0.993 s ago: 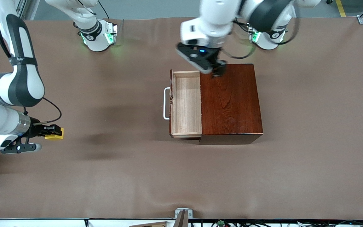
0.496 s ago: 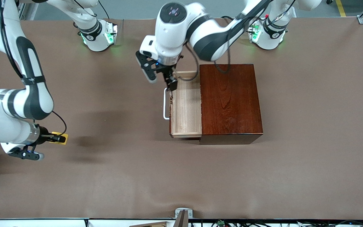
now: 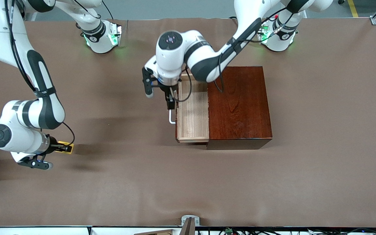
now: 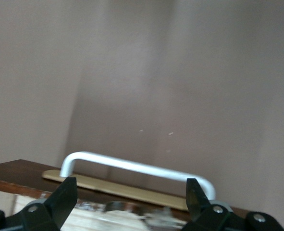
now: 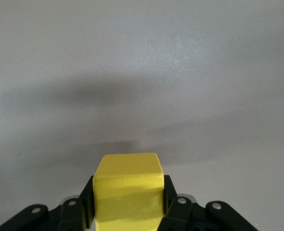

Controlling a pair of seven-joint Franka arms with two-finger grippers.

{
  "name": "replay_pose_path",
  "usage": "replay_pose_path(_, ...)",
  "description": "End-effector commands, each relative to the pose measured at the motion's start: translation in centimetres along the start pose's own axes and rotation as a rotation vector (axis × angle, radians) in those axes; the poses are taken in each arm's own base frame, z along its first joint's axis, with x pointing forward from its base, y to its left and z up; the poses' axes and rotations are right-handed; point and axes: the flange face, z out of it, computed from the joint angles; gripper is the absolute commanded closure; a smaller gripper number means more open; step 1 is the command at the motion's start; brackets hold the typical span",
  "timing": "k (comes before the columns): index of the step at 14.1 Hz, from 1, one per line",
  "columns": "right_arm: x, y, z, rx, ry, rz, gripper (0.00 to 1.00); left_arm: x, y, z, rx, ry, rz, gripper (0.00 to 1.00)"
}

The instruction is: Open drawer, take yellow block, close drawer

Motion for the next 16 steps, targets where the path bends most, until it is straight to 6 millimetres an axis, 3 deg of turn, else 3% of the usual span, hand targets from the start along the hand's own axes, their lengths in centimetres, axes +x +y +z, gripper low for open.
replay_pose_path(1, 0.0, 0.1, 1.4, -0.001, 0.022, 0.007, 1.0, 0.1, -1.3, 0.8, 0.032, 0.001, 0.053, 0.0)
replay_pose_path(4, 0.1, -0.1, 2.0, 0.003, 0.042, -0.037, 1.0, 0.3, -0.5, 1.9, 0.023, -0.007, 0.084, 0.0)
replay_pose_path(7, -0.1, 0.3, 3.1, 0.003, 0.023, -0.037, 1.0, 1.2, -0.3, 0.9, 0.047, 0.048, 0.092, 0.0)
replay_pose_path(11, -0.1, 0.5, 3.9, 0.004, 0.019, -0.037, 1.0, 1.5, 0.0, 1.3, 0.052, 0.061, 0.135, 0.0)
replay_pose_path(12, -0.1, 0.5, 4.1, 0.005, 0.016, -0.036, 0.93, 1.3, -0.1, 1.7, 0.05, 0.054, 0.171, 0.0)
replay_pose_path(15, 0.0, 0.5, 4.6, 0.006, 0.021, -0.036, 0.39, 0.9, -0.5, 2.2, 0.044, 0.047, 0.209, 0.0)
replay_pose_path(16, -0.1, 0.5, 4.9, 0.007, 0.021, -0.037, 0.36, 0.9, -0.5, 2.3, 0.038, 0.048, 0.202, 0.0)
